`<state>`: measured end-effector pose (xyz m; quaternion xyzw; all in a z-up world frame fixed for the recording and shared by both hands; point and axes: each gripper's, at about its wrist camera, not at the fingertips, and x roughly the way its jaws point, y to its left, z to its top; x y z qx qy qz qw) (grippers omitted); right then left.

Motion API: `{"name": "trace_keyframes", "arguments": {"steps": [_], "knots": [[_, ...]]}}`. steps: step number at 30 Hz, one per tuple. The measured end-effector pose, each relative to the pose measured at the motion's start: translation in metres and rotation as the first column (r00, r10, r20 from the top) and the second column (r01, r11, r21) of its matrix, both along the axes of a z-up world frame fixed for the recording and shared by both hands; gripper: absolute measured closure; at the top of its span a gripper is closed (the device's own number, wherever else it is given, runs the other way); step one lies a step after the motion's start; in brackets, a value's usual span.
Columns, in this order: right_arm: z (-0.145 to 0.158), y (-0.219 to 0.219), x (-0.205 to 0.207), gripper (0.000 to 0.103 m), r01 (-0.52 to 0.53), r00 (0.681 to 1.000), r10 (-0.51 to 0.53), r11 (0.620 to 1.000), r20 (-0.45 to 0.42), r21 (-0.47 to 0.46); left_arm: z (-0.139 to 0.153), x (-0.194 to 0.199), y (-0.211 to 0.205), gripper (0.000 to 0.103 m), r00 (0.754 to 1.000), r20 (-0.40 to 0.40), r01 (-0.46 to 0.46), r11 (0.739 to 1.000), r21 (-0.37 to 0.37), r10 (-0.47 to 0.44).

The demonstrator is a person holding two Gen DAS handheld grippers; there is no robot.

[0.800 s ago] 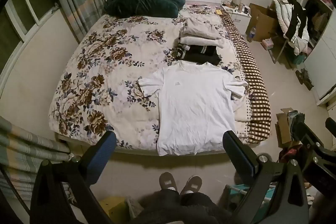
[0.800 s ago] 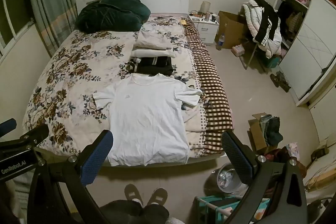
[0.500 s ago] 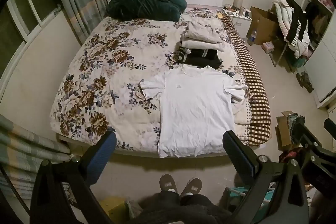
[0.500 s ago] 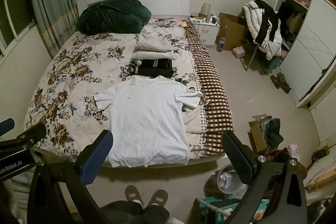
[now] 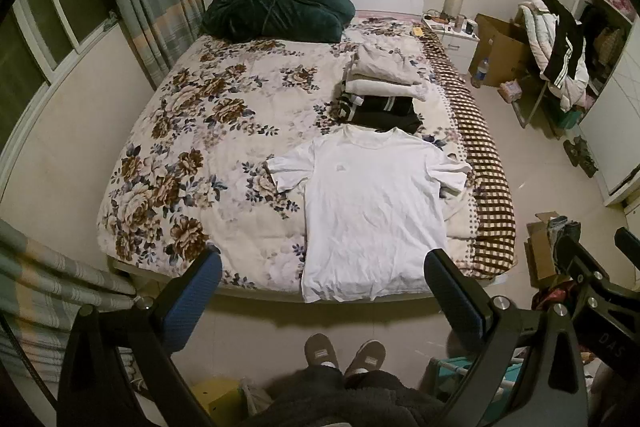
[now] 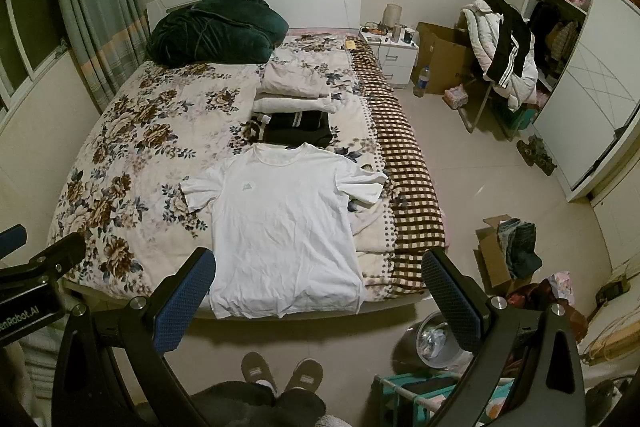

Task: Fold small clothes

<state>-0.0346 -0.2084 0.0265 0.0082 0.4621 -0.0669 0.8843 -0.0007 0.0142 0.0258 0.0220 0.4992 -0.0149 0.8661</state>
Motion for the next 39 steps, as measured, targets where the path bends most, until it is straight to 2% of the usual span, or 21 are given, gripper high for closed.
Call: {"name": "trace_keyframes", "arguments": {"steps": [22, 39], "knots": [[0.006, -0.001, 0.003, 0.0, 0.0, 1.0, 0.0, 1.0, 0.002, 0.003, 0.008, 0.009, -0.022, 0.0, 1.0, 0.007, -0.001, 1.0, 0.008, 0.001], [0.007, 0.0, 0.002, 0.0, 0.0, 1.0, 0.0, 1.0, 0.006, 0.002, 0.008, 0.007, -0.023, 0.0, 1.0, 0.008, 0.004, 1.0, 0.01, -0.004]]}}
